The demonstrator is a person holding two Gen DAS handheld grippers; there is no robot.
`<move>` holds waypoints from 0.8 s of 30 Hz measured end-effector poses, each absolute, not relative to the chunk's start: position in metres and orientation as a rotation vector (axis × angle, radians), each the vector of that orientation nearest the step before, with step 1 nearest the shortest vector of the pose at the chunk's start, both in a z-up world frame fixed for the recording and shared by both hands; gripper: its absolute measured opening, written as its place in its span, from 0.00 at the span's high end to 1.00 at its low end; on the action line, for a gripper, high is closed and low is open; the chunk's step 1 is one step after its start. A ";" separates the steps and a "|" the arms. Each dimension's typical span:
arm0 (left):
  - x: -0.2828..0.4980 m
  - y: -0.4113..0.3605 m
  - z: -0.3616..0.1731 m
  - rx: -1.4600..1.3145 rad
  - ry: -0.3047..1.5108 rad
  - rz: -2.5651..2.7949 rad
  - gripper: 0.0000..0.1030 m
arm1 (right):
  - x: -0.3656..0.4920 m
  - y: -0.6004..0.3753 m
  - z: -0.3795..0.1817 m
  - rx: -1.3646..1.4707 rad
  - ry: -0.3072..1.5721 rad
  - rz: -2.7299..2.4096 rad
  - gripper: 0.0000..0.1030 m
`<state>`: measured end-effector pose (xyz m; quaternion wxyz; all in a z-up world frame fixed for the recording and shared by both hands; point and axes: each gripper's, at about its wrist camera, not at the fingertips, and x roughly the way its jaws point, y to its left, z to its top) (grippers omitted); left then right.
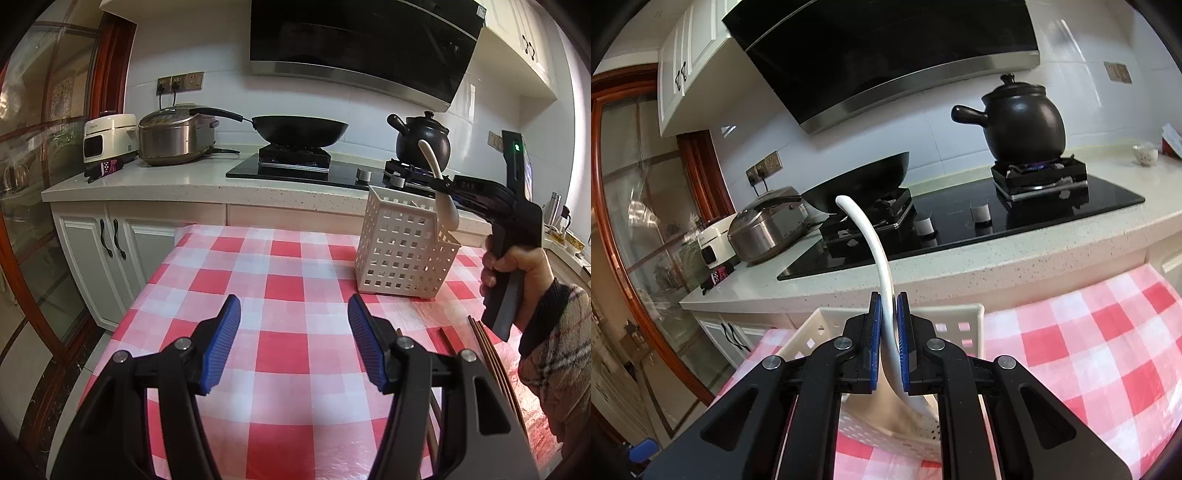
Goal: Organize utensils
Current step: 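Lift the held spoon with the right gripper over the white basket, then open the right gripper to drop the spoon into the basket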
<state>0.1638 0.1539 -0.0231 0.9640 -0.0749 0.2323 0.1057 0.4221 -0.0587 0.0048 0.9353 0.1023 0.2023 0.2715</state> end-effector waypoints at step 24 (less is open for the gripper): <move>0.173 0.110 -0.010 -0.140 0.458 0.135 0.43 | 0.364 -0.115 0.040 0.163 0.497 0.562 0.77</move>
